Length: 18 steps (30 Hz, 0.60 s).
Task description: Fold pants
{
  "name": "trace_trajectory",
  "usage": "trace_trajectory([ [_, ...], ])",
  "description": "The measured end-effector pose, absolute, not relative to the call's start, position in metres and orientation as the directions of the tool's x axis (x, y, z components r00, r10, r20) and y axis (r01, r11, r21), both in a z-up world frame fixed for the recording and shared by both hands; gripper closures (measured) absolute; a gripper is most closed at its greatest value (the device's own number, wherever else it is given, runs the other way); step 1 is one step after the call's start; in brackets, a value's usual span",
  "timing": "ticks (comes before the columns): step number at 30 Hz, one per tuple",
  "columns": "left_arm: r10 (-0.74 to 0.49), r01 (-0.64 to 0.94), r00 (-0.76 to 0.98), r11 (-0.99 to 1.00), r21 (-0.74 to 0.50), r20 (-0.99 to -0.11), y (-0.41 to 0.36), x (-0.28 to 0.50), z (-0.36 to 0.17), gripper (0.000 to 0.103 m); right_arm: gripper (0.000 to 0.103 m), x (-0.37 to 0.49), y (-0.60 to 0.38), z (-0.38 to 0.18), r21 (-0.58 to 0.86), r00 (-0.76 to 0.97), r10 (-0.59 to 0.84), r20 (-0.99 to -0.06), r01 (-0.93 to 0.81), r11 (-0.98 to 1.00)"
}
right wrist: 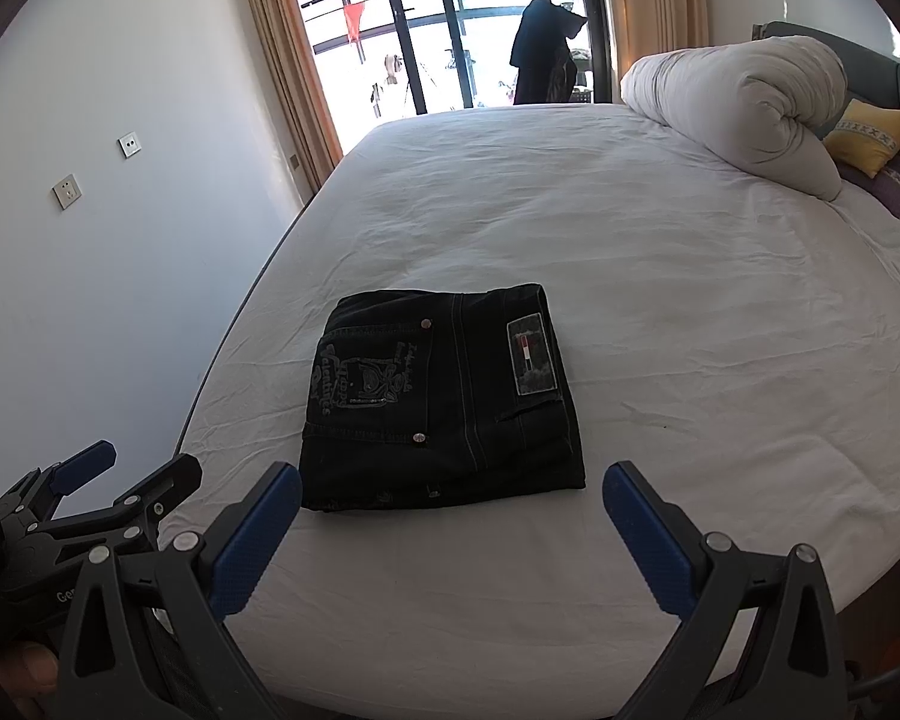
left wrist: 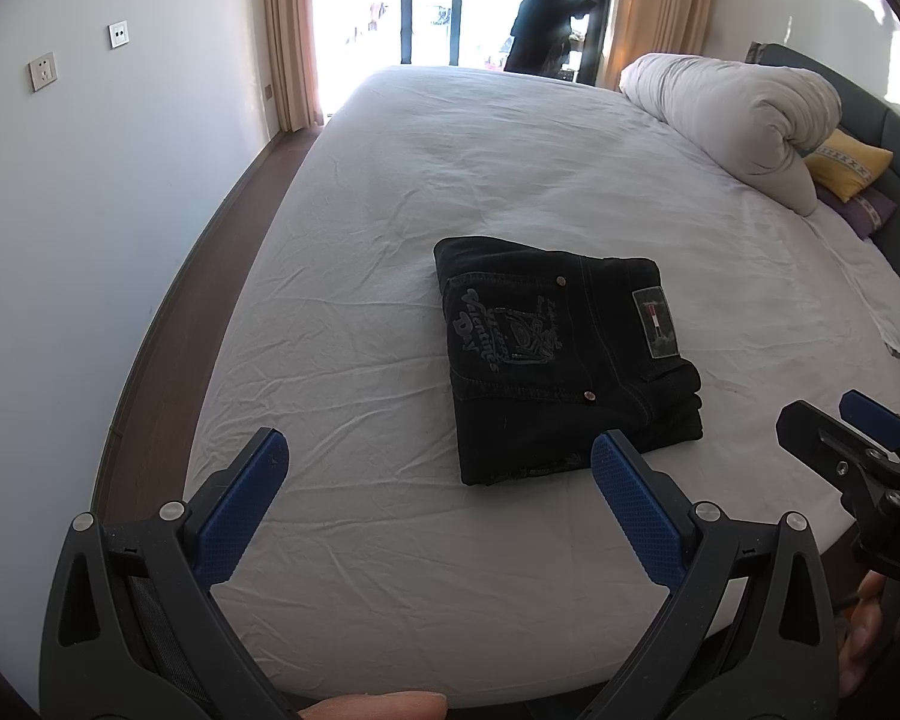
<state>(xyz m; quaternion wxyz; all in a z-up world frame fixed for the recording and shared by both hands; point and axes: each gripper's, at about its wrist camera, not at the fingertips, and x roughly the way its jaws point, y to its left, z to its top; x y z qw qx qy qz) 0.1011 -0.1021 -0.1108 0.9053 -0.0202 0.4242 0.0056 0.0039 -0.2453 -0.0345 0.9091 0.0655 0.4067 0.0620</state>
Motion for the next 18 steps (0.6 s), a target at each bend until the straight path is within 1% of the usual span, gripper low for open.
trace_trajectory([
  [18,-0.011,-0.021,0.641,0.999,-0.032,-0.768,-0.1012,0.1026,-0.1107,0.0,0.0,-0.0017,-0.2451,-0.0394,0.173,0.656,0.17,-0.736,-0.061,0.983],
])
